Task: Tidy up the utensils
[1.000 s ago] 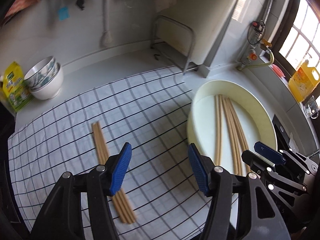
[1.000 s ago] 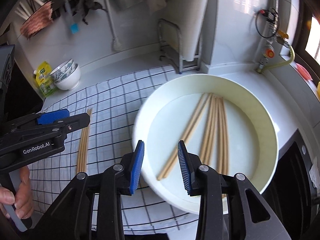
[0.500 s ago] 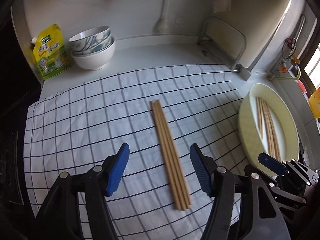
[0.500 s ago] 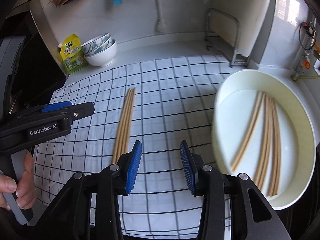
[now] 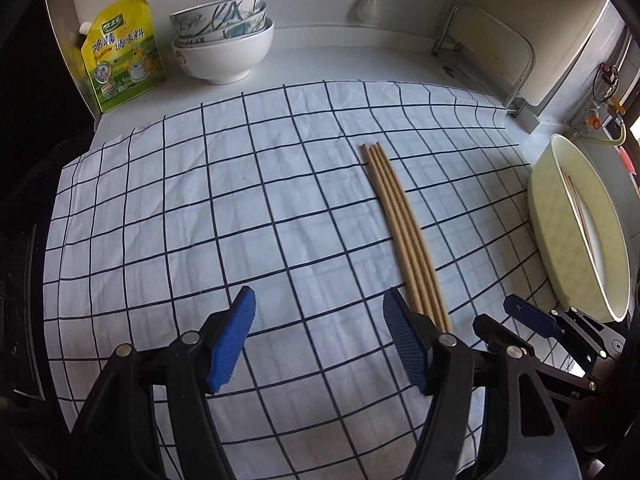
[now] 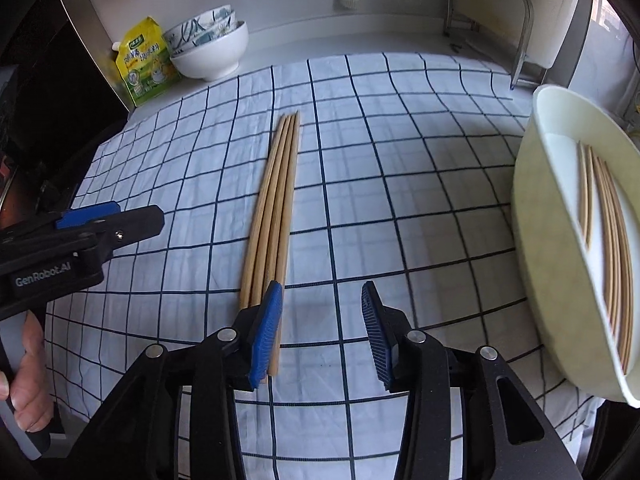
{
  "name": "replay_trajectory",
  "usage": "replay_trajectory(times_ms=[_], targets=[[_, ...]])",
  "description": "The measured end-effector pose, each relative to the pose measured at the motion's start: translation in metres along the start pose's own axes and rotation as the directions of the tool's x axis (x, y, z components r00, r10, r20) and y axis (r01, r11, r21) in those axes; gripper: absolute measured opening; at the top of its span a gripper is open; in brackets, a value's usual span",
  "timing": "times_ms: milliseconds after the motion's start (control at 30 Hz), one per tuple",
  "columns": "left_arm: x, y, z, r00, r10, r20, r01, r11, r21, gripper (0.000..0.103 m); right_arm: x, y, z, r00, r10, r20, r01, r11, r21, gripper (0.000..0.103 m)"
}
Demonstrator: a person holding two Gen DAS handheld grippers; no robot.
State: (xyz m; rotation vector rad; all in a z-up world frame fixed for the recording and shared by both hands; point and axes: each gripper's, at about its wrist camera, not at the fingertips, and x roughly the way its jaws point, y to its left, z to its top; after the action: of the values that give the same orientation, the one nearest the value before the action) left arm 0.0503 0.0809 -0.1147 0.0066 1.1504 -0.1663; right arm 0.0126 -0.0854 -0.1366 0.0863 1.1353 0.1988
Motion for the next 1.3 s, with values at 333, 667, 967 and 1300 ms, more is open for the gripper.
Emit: replay_trajectory(times_ms=[333,667,967,1300], targets=[[0.013,0.008,-0.007,1.000,-0.004,-0.021,0.004,1.000,0.004,0.066,0.020,0.007,-0.001,1.000,-0.026,-0.010,0.026,1.000,-0.016,0.042],[0.017,0.009,-0.008,1.000,-0.014,-0.025,0.014,1.000,-0.002,0.067,0.023,0.017,-0.001,0.998,-0.058,0.006,0.058,0.996,-0.066,0.042],[0.019,0.003,-0.008,0.999,-0.022,-0.032,0.023,1.000,0.006,0.067,0.026,0.021,-0.001,0.998,-0.067,0.006,0.067,0.993,-0.101,0.042],[0.024,-0.003,-0.009,0.999,-0.023,-0.036,0.023,1.000,0.013,0.070,0.027,0.019,0.001,0.996,-0.089,0.030,0.092,0.987,-0.129,0.006]])
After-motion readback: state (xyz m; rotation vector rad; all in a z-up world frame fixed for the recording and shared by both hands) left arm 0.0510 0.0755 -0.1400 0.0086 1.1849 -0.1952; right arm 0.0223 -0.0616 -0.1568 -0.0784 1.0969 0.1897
